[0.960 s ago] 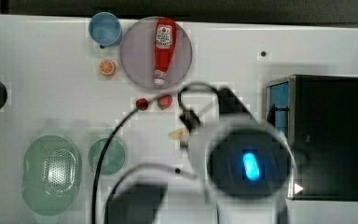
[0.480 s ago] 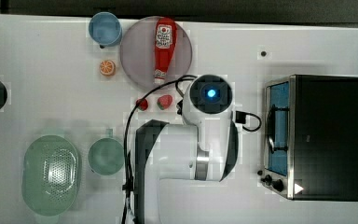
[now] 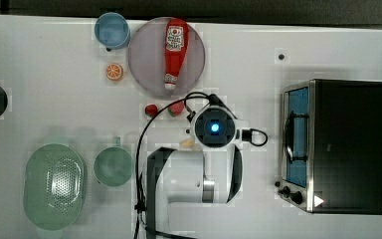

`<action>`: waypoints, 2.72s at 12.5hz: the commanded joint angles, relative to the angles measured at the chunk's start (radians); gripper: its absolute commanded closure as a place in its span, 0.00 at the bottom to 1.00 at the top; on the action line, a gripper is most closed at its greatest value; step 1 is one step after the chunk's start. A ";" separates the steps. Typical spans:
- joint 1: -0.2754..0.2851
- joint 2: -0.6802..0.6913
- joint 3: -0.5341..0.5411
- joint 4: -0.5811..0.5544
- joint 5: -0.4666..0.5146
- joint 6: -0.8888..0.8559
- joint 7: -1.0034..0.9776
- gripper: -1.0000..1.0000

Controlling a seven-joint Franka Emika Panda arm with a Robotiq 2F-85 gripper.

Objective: Pick banana from table and place on oven.

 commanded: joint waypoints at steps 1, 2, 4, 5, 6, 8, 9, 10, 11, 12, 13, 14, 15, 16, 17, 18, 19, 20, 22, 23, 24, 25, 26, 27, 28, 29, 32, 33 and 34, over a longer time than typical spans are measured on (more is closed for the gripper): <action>-0.002 0.102 0.006 -0.022 0.016 0.073 0.038 0.00; -0.002 0.134 0.007 -0.022 0.016 0.100 0.038 0.00; 0.000 0.190 0.008 -0.022 0.016 0.154 0.038 0.00; 0.000 0.212 0.009 -0.022 0.016 0.178 0.038 0.00; 0.000 0.230 0.009 -0.023 0.016 0.196 0.038 0.04; 0.000 0.242 0.016 -0.024 0.016 0.214 0.038 0.29; 0.000 0.241 0.018 -0.025 0.016 0.214 0.038 0.41; 0.000 0.238 0.020 -0.025 0.016 0.215 0.038 0.53; 0.001 0.236 0.020 -0.025 0.016 0.215 0.038 0.64; 0.001 0.235 0.020 -0.024 0.016 0.215 0.038 0.74; 0.001 0.230 0.020 -0.024 0.016 0.215 0.038 0.75; 0.001 0.214 0.021 -0.024 0.016 0.214 0.038 0.75; 0.001 0.184 0.021 -0.025 0.016 0.213 0.038 0.75; 0.001 0.141 0.021 -0.024 0.016 0.210 0.038 0.75; 0.001 0.086 0.022 -0.022 0.016 0.202 0.038 0.75; 0.001 0.027 0.022 -0.015 0.016 0.173 0.038 0.75; 0.002 -0.032 0.023 0.000 0.016 0.115 0.038 0.75; 0.002 -0.086 0.023 0.023 0.016 0.024 0.038 0.75; 0.004 -0.178 0.024 0.097 0.016 -0.184 0.038 0.75; 0.004 -0.212 0.024 0.148 0.017 -0.270 0.038 0.75; 0.003 -0.238 0.018 0.200 0.017 -0.353 0.038 0.75; -0.003 -0.253 0.003 0.249 0.017 -0.429 0.038 0.75; -0.012 -0.256 -0.020 0.296 0.017 -0.485 0.036 0.75; -0.021 -0.254 -0.050 0.336 0.016 -0.516 0.018 0.75; -0.029 -0.248 -0.084 0.365 0.016 -0.522 -0.035 0.75; -0.038 -0.241 -0.121 0.386 0.014 -0.522 -0.108 0.75; -0.066 -0.196 -0.239 0.409 0.014 -0.515 -0.276 0.75; -0.073 -0.174 -0.277 0.411 0.014 -0.505 -0.318 0.75; -0.077 -0.150 -0.315 0.413 0.013 -0.491 -0.364 0.75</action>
